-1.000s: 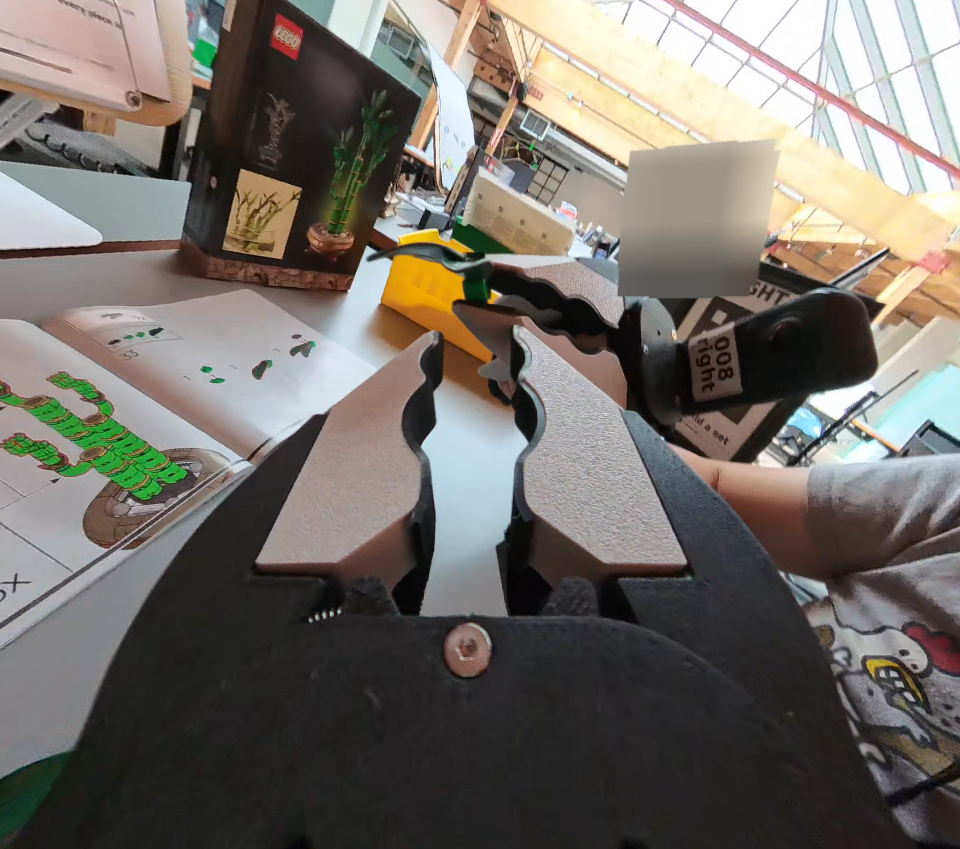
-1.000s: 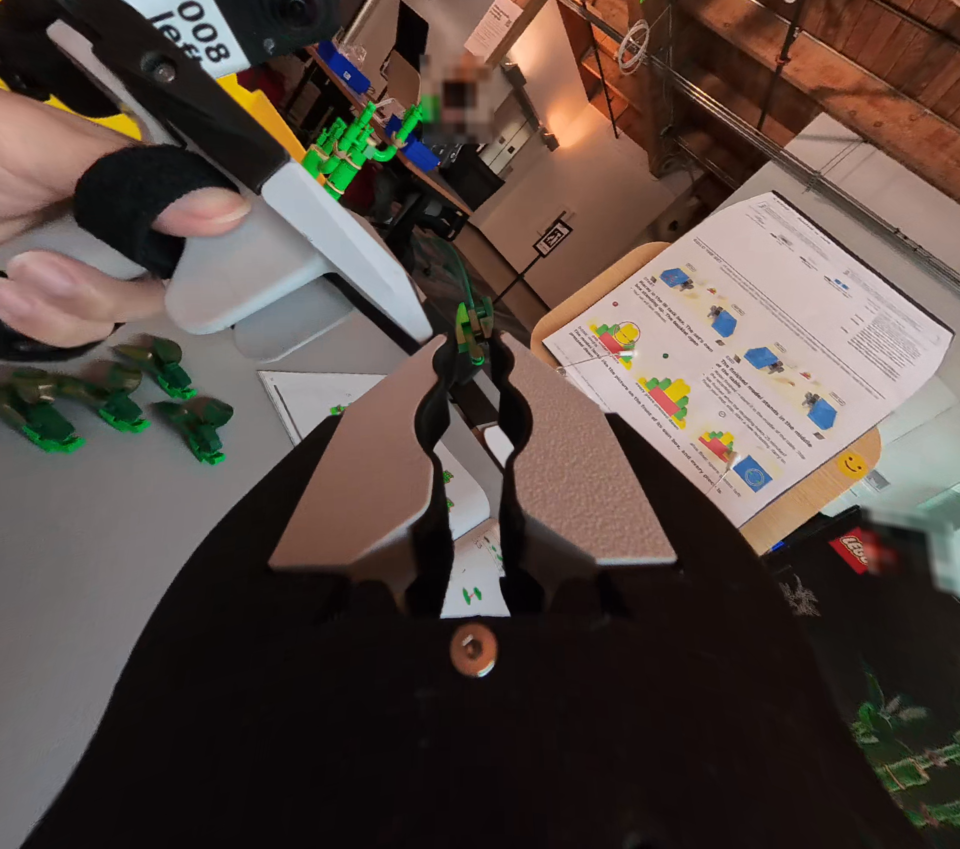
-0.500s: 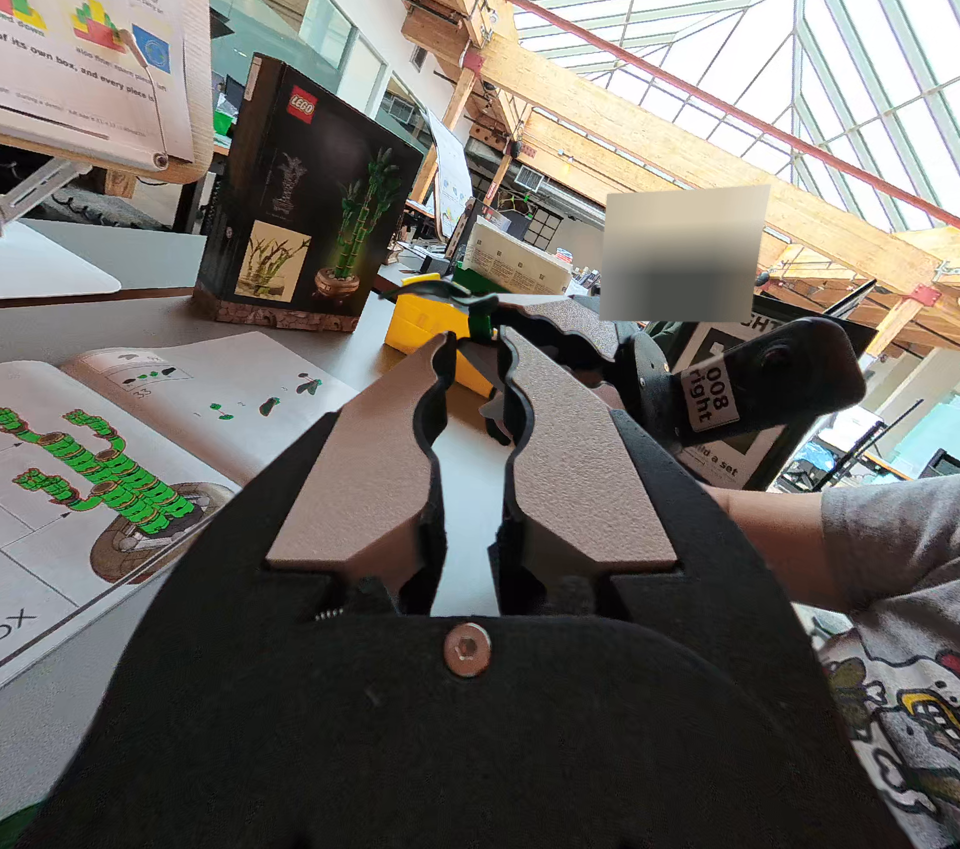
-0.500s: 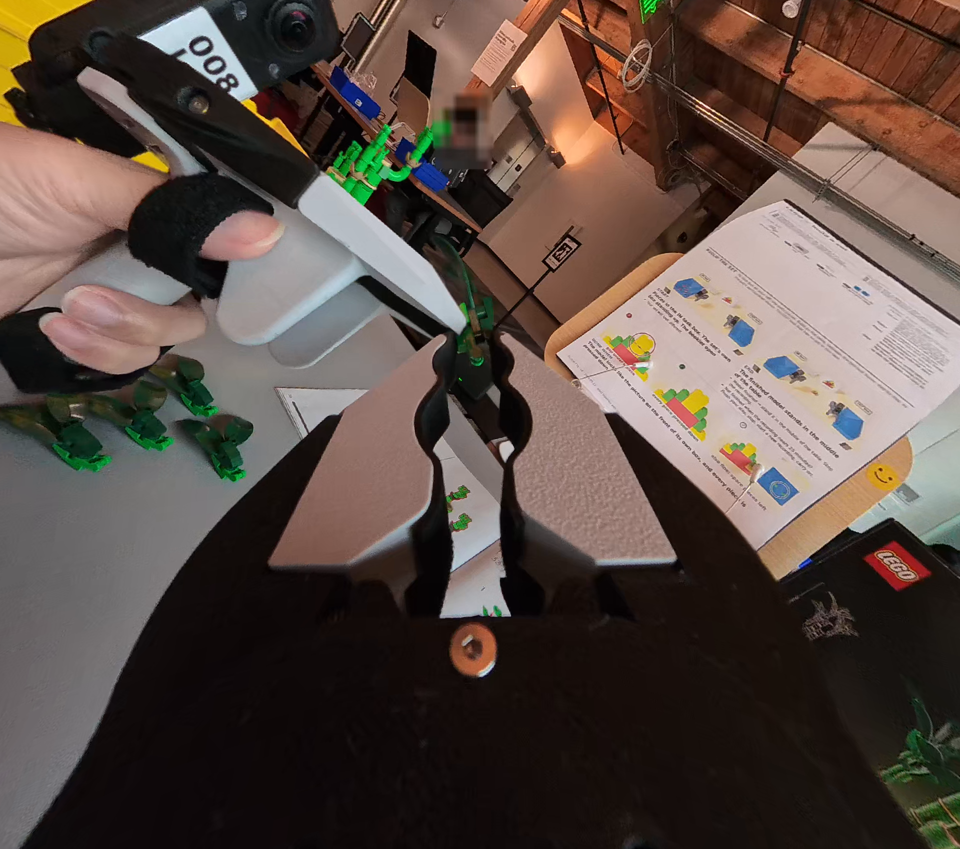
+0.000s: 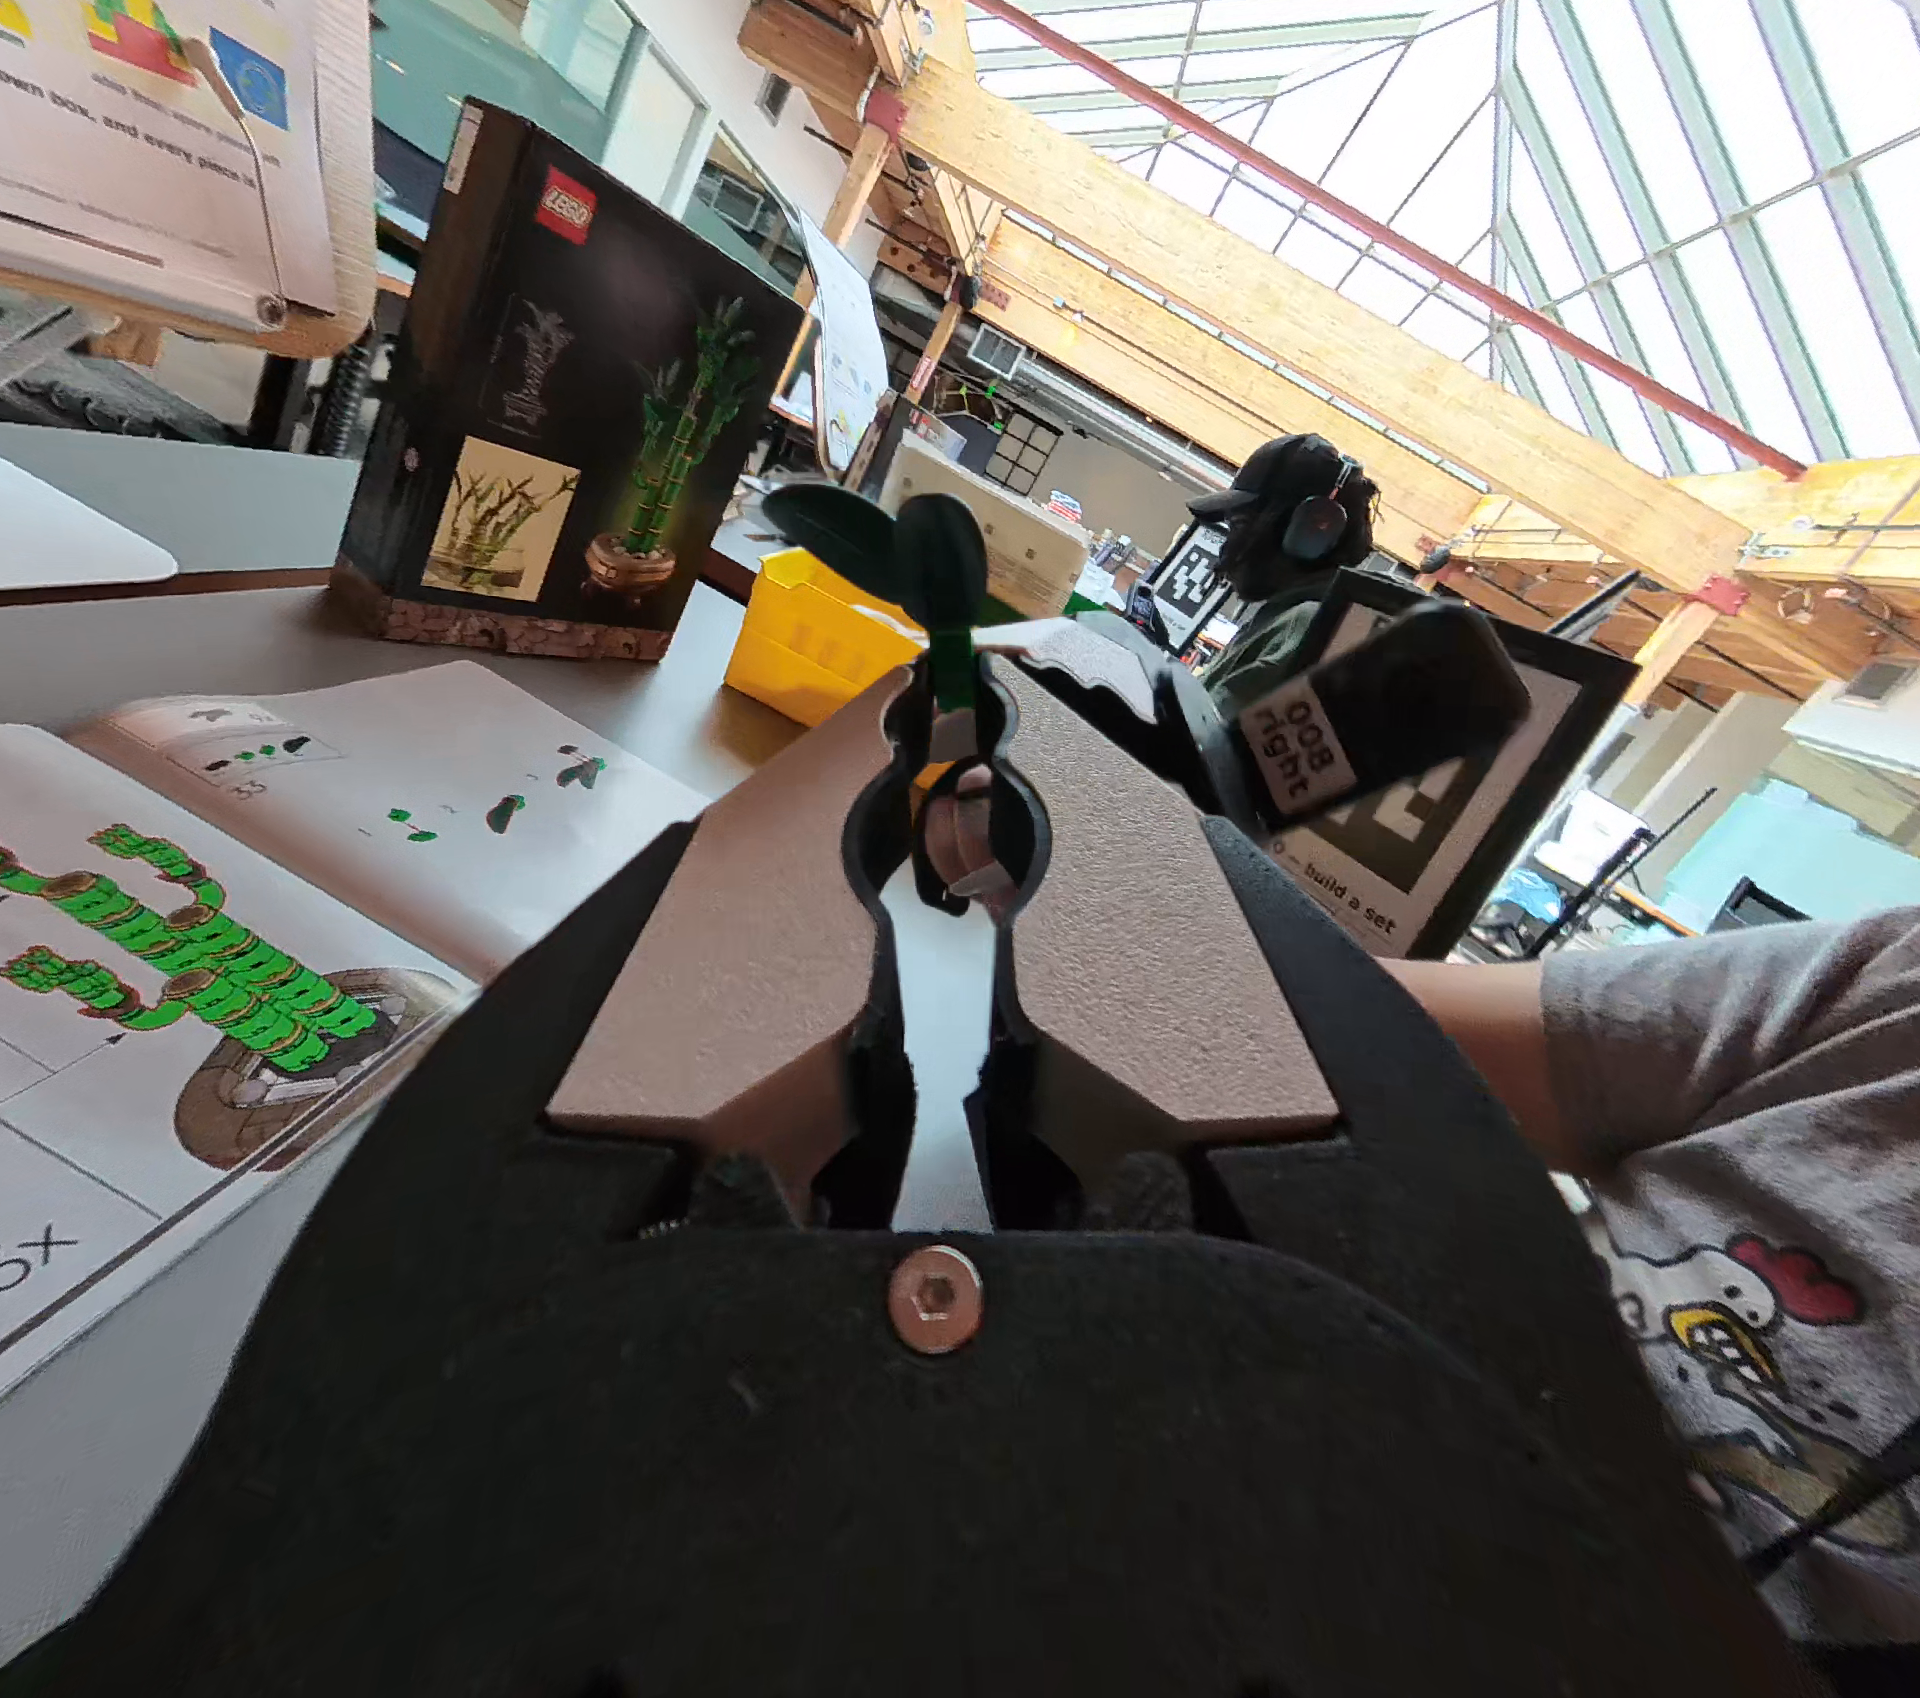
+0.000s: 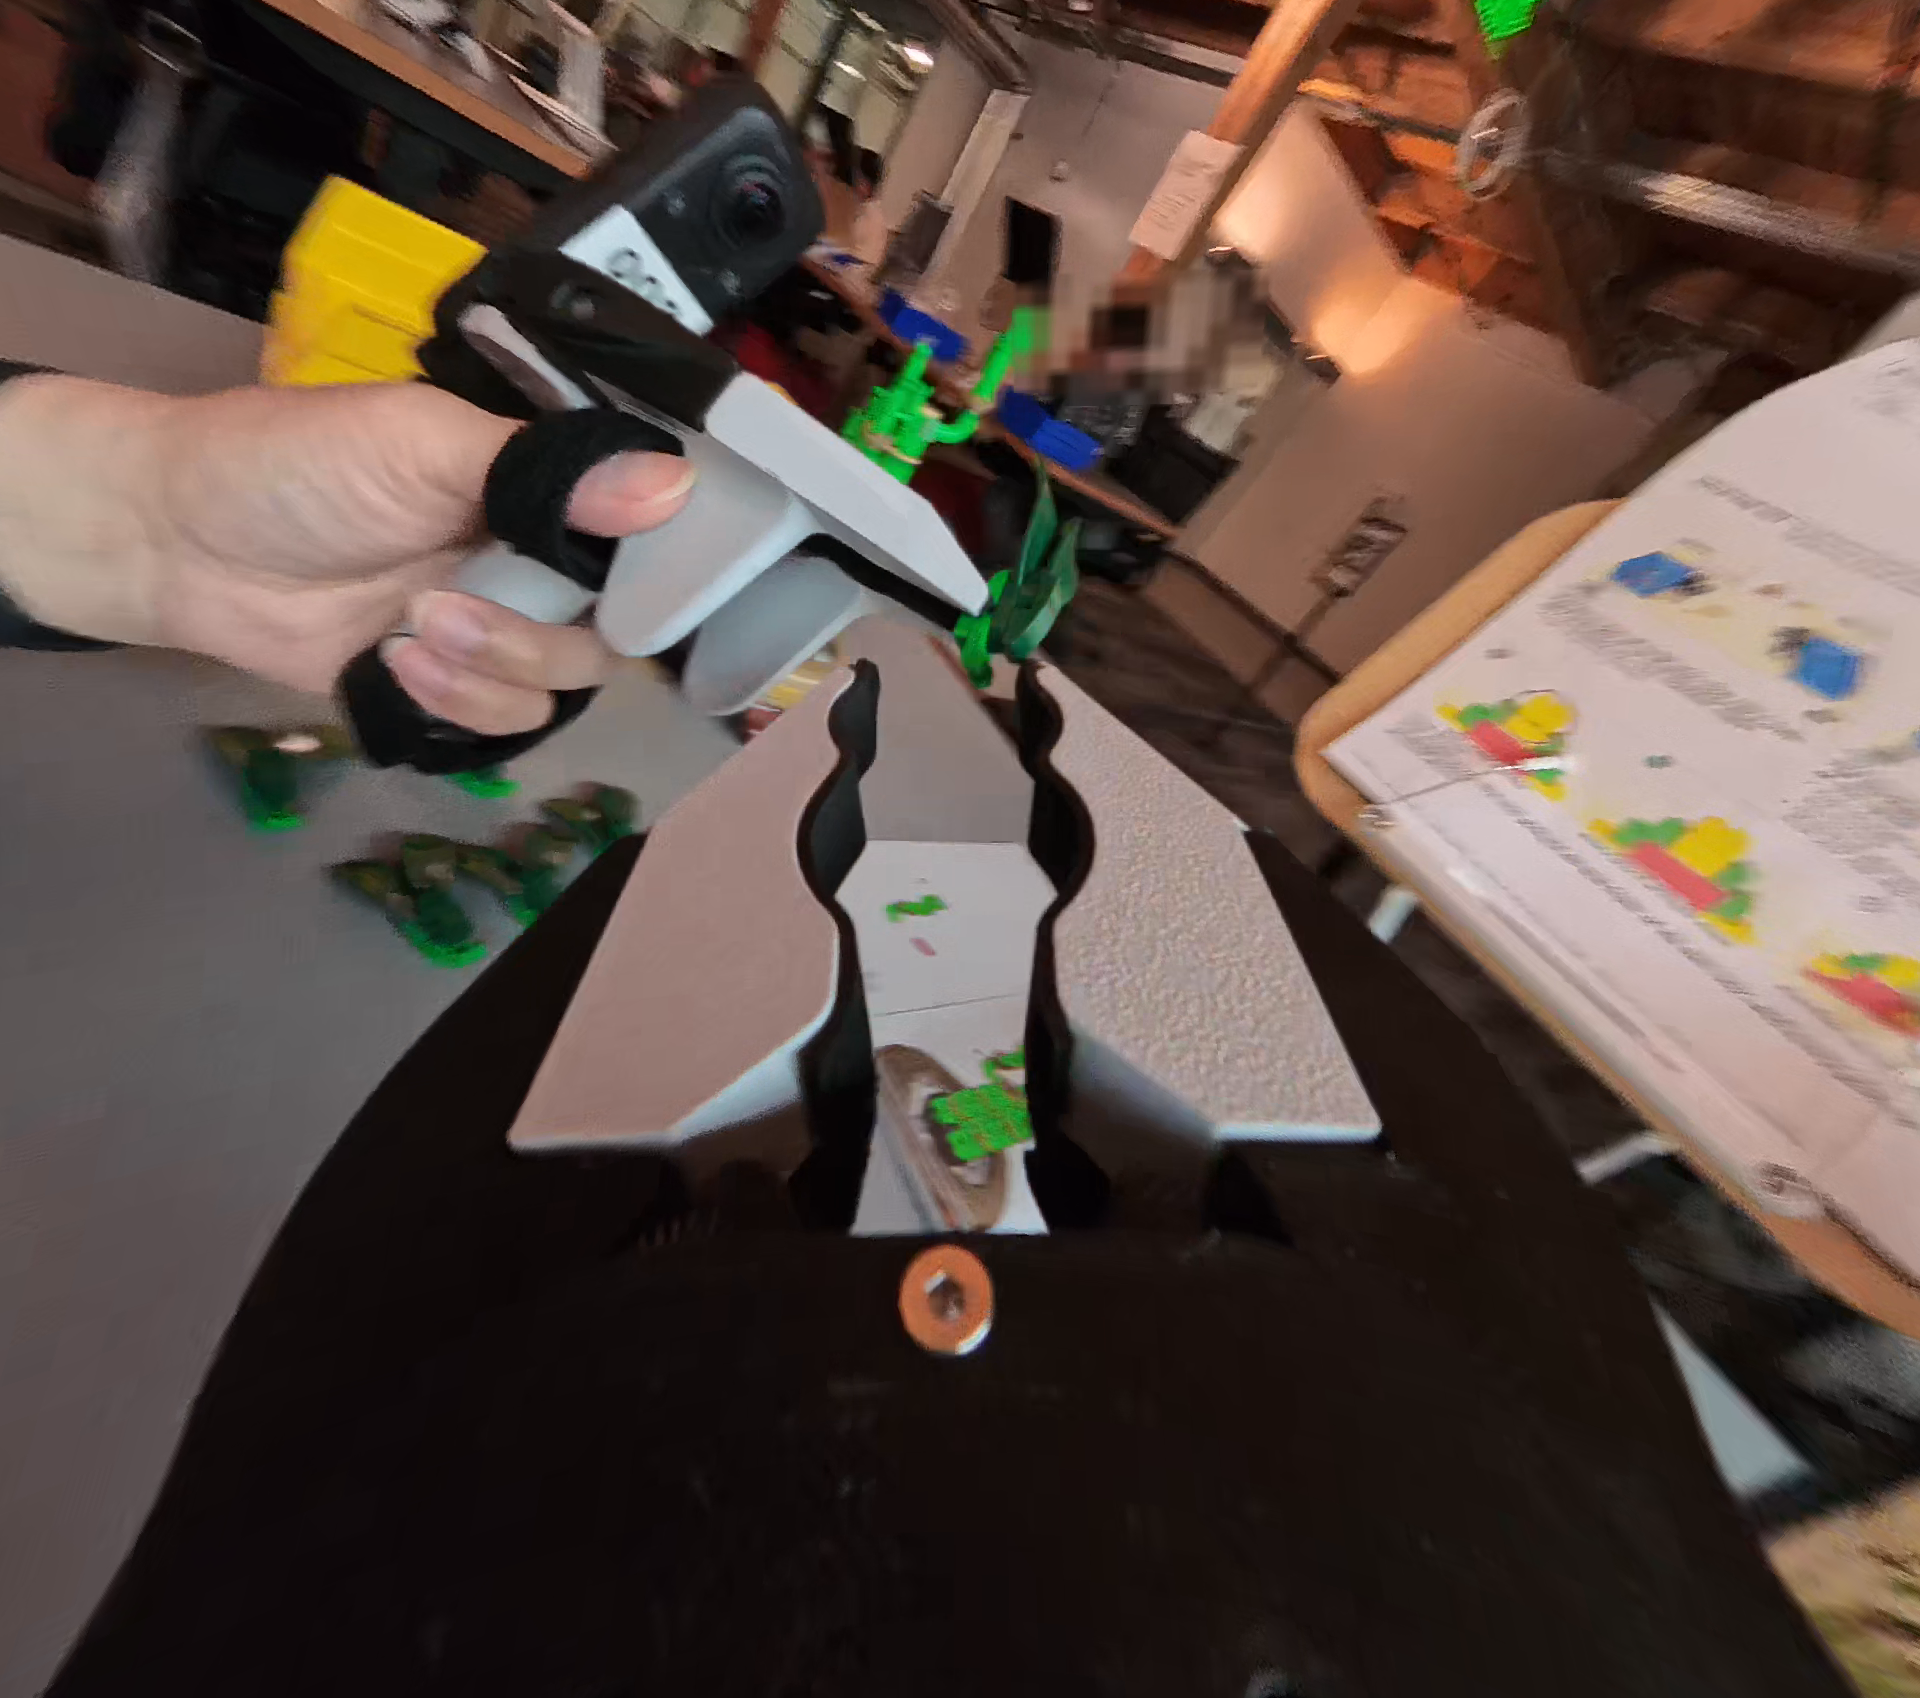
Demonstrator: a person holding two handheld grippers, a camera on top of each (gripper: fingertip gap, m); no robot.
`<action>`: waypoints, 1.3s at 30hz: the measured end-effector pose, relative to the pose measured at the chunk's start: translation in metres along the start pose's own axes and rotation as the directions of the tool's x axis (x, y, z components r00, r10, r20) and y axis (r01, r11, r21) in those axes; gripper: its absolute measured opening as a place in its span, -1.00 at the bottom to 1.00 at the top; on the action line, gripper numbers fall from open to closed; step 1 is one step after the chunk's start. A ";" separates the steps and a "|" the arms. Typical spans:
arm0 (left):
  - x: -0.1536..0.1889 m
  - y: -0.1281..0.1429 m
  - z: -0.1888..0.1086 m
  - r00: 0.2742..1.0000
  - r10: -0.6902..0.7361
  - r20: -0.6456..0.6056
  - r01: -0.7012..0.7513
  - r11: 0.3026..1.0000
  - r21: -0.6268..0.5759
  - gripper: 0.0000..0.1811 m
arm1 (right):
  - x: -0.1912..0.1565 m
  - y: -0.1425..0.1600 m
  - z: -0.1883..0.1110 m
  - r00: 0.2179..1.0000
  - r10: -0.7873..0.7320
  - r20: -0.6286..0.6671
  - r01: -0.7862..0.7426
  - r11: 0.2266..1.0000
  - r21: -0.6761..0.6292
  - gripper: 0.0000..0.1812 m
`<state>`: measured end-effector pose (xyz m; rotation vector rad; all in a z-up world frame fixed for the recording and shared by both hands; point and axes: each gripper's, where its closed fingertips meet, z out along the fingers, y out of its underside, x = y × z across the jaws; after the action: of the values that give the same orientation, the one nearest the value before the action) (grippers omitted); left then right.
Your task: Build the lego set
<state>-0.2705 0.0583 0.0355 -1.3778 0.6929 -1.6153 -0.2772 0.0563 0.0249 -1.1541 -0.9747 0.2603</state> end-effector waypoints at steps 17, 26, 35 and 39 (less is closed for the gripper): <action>-0.008 0.030 0.006 0.996 0.091 -0.016 -0.093 0.978 -0.185 -0.94 | 0.020 0.022 -0.015 0.267 0.845 0.463 -0.899 0.391 -0.195 -0.94; -0.008 0.030 0.006 0.995 0.095 -0.008 -0.095 0.979 -0.182 -0.94 | 0.007 0.015 -0.014 0.210 0.836 0.507 -0.900 0.368 -0.233 -0.92; -0.013 0.032 0.007 0.997 0.067 0.022 -0.062 0.979 -0.193 -0.94 | 0.007 0.022 -0.012 0.232 0.853 0.468 -0.894 0.377 -0.244 -0.95; -0.016 0.033 0.007 0.998 0.048 0.031 -0.041 0.980 -0.193 -0.94 | 0.007 0.026 -0.011 0.287 0.850 0.442 -0.875 0.421 -0.240 -0.95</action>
<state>-0.2552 0.0577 0.0011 -1.5143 0.8713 -1.5162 -0.2574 0.0649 0.0055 -1.5288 -0.6460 1.5789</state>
